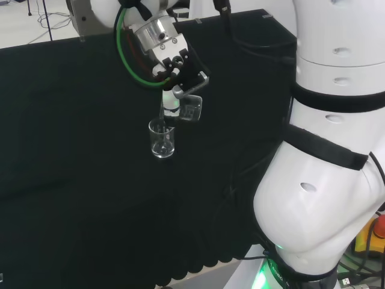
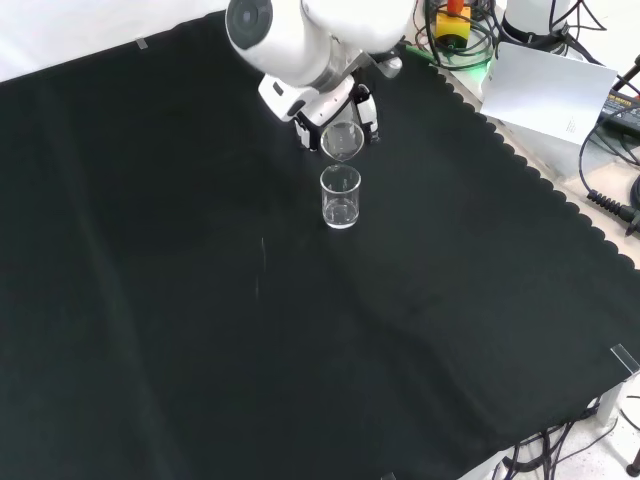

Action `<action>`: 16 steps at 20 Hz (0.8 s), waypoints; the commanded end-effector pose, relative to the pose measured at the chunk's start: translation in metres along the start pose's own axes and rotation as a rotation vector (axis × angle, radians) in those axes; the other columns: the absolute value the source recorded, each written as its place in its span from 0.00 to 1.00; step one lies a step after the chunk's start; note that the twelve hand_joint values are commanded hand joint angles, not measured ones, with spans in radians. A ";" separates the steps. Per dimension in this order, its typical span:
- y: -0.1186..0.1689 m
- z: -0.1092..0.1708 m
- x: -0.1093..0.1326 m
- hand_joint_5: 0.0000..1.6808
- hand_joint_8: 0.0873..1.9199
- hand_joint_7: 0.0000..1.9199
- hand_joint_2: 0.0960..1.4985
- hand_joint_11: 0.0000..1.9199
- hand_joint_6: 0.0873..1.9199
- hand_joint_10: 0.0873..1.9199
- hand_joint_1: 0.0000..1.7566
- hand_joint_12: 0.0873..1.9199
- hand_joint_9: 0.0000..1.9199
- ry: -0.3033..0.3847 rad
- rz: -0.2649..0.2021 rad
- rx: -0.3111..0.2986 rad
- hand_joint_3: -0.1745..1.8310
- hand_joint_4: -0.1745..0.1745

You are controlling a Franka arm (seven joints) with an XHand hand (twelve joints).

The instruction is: Pour the water from the handheld beaker into the one on the table.

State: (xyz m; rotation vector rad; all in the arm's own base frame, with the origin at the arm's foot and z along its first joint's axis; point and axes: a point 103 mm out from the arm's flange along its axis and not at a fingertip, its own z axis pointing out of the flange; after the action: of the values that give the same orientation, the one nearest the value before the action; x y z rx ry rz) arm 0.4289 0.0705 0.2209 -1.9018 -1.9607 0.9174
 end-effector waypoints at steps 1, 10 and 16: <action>0.000 -0.001 -0.016 0.78 0.19 0.75 0.40 0.61 0.20 0.00 0.88 0.34 0.85 0.120 -0.086 -0.159 0.34 0.00; 0.005 0.003 -0.040 0.78 0.20 0.75 0.40 0.61 0.21 0.00 0.88 0.34 0.85 0.224 -0.196 -0.289 0.34 0.00; 0.011 0.009 -0.057 0.77 0.20 0.75 0.40 0.61 0.22 0.00 0.88 0.34 0.85 0.301 -0.223 -0.321 0.34 0.00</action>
State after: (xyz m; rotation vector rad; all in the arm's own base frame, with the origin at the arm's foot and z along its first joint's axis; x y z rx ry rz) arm 0.4361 0.0322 0.2228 -1.7895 -2.1832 0.3833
